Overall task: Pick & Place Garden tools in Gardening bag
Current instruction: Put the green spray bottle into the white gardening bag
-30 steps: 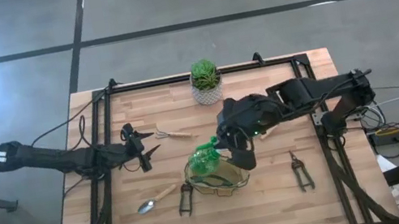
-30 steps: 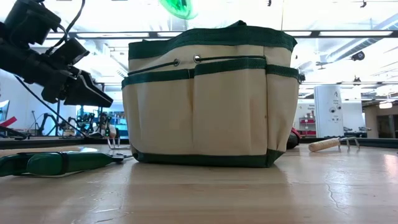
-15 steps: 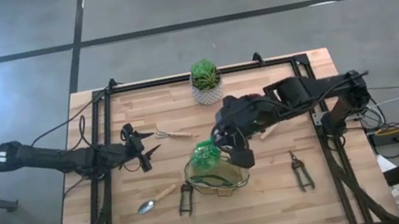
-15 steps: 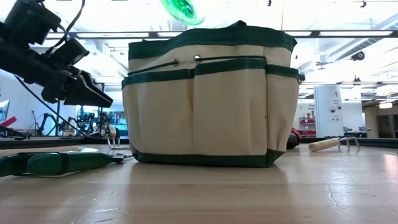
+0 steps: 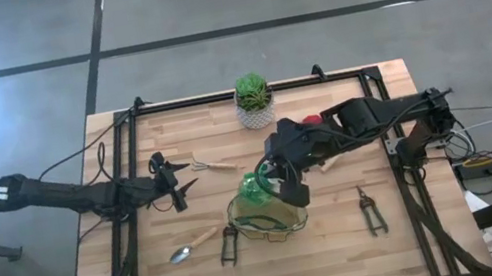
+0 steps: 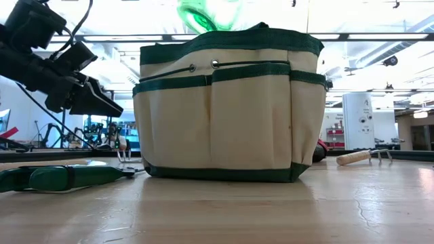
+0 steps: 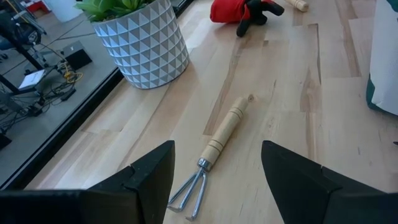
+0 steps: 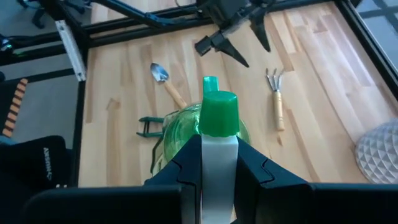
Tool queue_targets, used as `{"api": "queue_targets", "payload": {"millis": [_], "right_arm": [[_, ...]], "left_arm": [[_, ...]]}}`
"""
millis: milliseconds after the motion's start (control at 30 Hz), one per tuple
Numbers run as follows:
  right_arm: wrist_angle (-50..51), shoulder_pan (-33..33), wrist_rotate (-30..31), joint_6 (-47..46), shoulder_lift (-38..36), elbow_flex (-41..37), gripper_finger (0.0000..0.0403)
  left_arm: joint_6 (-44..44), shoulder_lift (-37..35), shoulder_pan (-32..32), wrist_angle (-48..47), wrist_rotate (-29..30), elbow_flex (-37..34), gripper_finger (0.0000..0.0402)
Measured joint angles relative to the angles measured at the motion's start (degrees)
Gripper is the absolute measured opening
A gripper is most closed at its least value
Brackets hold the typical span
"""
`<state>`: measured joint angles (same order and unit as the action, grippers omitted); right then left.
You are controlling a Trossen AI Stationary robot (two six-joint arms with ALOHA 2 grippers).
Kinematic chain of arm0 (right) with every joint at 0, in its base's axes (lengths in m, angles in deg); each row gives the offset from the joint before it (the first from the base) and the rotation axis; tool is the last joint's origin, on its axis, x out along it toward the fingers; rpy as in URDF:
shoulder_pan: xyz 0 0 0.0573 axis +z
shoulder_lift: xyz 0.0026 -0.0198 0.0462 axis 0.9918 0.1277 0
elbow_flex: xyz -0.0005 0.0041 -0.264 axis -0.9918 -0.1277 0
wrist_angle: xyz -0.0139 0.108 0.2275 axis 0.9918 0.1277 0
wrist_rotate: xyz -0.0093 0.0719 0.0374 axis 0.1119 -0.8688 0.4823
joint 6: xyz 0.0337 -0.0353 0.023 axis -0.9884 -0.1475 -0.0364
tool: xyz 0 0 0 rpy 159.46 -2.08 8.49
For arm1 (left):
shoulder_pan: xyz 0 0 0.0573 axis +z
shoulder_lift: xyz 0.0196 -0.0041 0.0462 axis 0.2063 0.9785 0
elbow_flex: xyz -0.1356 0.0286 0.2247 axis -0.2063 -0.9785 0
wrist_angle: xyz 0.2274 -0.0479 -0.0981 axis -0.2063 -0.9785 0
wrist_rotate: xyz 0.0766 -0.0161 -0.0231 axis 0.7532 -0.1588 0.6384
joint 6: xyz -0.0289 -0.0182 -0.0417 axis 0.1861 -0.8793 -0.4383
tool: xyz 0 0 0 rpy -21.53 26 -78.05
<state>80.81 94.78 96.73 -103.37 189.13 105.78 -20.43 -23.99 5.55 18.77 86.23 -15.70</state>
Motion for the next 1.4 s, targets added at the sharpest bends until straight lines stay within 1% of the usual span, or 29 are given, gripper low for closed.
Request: {"api": "queue_targets", "payload": {"millis": [400,600,900,1100,1400], "right_arm": [[0.47,0.06,0.33,-4.87,-0.02,-0.94,0.0039],[-0.93,0.62,0.17,-5.36,1.31,-1.09,0.0039],[-1.61,0.79,-3.17,-6.71,4.94,-1.02,0.0039],[-1.62,0.87,-3.17,-6.86,6.77,-1.02,0.0039],[-1.59,0.87,-2.18,-6.85,6.86,-1.37,0.0039]], "left_arm": [[-0.02,-0.01,-0.01,0.00,0.00,-0.02,0.0241],[-0.02,0.00,-0.02,0.00,0.00,-0.02,0.0241],[-0.02,0.00,-0.02,0.00,0.00,-0.02,0.0241],[-0.02,-0.02,0.00,0.00,0.00,-0.02,0.0241],[-0.02,-0.01,-0.02,-0.02,0.00,-0.04,0.0241]]}}
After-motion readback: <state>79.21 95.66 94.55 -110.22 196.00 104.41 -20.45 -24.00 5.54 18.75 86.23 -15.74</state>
